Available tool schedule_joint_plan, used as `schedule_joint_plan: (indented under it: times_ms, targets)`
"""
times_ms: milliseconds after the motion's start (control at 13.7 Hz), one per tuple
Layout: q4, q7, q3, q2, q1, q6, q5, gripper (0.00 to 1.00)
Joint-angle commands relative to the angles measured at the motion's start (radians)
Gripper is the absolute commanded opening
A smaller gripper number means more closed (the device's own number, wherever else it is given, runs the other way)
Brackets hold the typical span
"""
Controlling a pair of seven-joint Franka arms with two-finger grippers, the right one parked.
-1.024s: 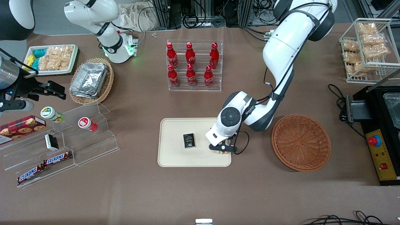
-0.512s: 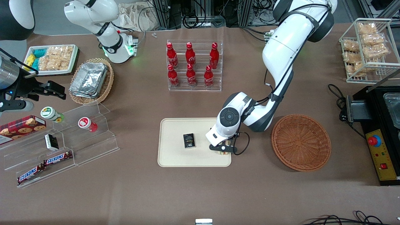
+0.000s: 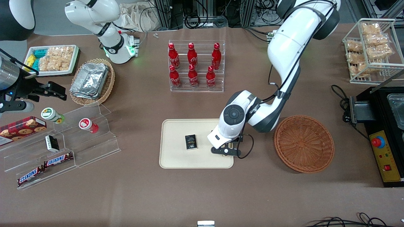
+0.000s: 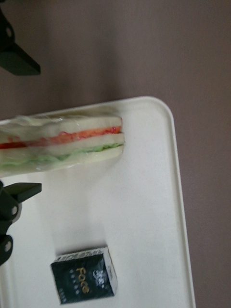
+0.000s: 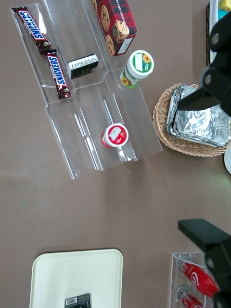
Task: Place sandwich from basket to tray
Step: 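Lower the sandwich onto the tray and open the left gripper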
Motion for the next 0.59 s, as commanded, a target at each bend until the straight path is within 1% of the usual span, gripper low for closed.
schedule_joint_plan:
  times_ms: [0,220,439,512]
  targets:
    - [-0.004,-0.002,0.028,-0.109,-0.003,-0.13,0.015,1.0]
    - [-0.004,0.049,0.091,-0.174,-0.003,-0.14,0.006,1.0]
    - [-0.004,0.095,0.183,-0.241,-0.003,-0.206,-0.003,1.0]
    - [-0.004,0.124,0.201,-0.263,-0.003,-0.218,-0.02,1.0]
